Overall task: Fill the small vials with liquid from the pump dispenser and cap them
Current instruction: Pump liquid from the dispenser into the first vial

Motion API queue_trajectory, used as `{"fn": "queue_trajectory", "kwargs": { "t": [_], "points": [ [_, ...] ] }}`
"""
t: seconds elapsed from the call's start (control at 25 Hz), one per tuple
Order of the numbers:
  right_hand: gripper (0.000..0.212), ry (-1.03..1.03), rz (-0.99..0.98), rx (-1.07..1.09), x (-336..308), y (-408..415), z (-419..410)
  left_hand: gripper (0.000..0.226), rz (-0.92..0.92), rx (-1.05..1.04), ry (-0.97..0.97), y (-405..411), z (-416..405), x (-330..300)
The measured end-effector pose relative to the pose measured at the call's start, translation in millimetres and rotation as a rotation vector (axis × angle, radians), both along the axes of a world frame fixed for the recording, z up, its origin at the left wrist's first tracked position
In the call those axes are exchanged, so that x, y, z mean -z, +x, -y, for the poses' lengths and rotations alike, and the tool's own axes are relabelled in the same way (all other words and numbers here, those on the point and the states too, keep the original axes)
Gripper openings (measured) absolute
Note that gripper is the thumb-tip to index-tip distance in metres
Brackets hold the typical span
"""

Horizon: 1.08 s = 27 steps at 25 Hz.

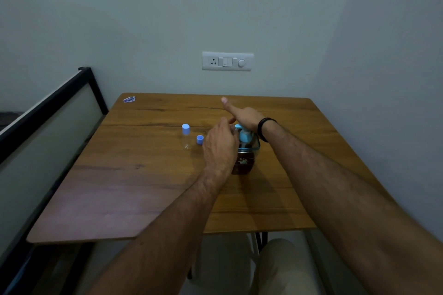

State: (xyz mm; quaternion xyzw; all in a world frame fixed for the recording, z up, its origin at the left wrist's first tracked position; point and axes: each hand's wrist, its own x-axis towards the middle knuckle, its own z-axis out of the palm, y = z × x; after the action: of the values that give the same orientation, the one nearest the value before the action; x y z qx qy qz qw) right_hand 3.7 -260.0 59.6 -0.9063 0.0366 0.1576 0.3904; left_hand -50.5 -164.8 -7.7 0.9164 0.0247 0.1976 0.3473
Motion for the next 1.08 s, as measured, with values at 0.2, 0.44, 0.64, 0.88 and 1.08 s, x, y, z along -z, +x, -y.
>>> {"fn": "queue_trajectory", "kwargs": {
  "t": [0.2,0.44,0.64,0.88,1.08],
  "points": [
    [0.085,-0.065,0.013,-0.002,1,7,1,0.013,-0.009,0.007,-0.015,4,1,2],
    [0.095,-0.035,-0.004,0.003,1,5,-1,0.012,0.002,0.005,-0.009,4,1,3],
    [0.091,-0.016,-0.022,-0.001,-1,5,3,0.013,0.003,0.007,-0.011,4,1,3],
    [0.077,-0.059,0.073,0.021,8,8,-2,0.014,0.007,0.003,0.001,2,1,2],
    [0.093,-0.018,-0.045,-0.010,-2,5,1,0.013,-0.003,-0.001,-0.012,3,0,1]
  ]
}}
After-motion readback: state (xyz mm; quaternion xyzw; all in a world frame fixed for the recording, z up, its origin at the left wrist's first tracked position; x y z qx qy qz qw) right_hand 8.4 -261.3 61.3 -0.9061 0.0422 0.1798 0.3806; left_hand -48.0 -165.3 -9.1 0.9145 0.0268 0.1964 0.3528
